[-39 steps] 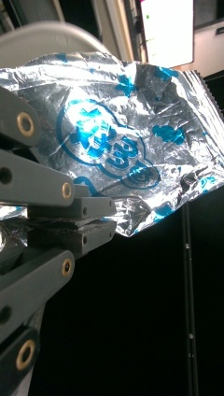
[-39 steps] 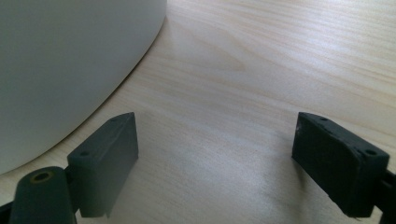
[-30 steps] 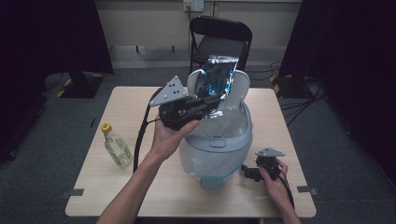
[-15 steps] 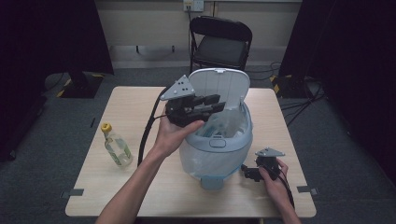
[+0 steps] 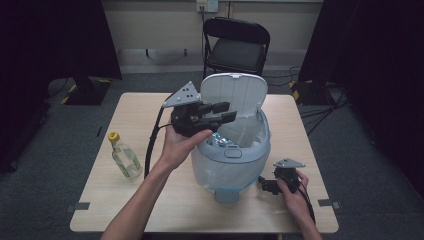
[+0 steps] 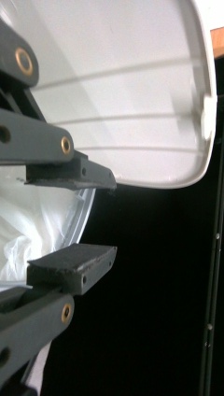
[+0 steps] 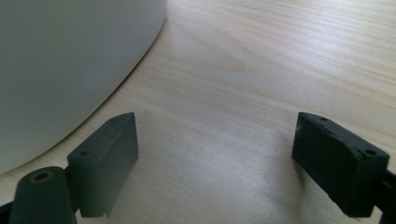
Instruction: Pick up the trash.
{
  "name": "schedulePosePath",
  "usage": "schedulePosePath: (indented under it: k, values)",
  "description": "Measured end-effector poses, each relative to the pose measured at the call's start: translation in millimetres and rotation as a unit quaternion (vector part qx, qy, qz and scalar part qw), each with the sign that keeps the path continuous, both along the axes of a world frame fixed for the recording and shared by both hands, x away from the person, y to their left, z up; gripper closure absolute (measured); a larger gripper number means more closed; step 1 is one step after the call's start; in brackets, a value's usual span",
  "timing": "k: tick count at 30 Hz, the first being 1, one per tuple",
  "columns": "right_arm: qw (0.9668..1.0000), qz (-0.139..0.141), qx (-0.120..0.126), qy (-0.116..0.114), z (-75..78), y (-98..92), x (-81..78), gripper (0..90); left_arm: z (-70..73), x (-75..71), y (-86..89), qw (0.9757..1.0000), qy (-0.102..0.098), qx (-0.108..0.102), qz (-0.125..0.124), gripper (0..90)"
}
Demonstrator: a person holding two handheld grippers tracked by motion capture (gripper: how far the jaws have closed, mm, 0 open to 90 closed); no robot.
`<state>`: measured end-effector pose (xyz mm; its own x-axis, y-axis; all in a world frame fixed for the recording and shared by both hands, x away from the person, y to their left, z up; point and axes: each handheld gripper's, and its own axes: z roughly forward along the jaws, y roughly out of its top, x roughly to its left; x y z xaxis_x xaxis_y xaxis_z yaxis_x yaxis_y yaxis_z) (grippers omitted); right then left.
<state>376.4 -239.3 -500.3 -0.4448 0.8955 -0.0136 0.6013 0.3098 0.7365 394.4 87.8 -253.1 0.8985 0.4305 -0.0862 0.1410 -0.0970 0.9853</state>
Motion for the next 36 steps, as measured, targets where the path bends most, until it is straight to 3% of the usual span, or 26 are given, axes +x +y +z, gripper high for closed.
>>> schedulePosePath:
  k: [10,15,21,29,36]
  values:
    - [1.0000,0.000,0.000,0.000,0.0,0.0,0.0,13.4,-0.9,-1.6,21.1,1.0000,0.002,-0.006,0.003,49.5]
    - [1.0000,0.000,0.000,0.000,0.0,0.0,0.0,13.4,-1.7,-3.5,25.3,0.9998,-0.002,0.003,0.019,42.1]
    - [1.0000,-0.001,0.000,0.000,0.0,0.0,0.0,13.3,-9.4,1.0,39.5,0.9992,0.001,-0.004,0.040,36.1]
    - [1.0000,-0.001,0.000,0.001,0.0,0.1,0.0,13.3,-11.8,-0.5,59.4,0.9969,-0.012,0.007,0.078,34.7]
    - [1.0000,0.000,0.000,0.000,0.0,0.0,0.0,13.3,-23.2,-1.6,75.8,0.9938,-0.003,0.012,0.111,30.6]
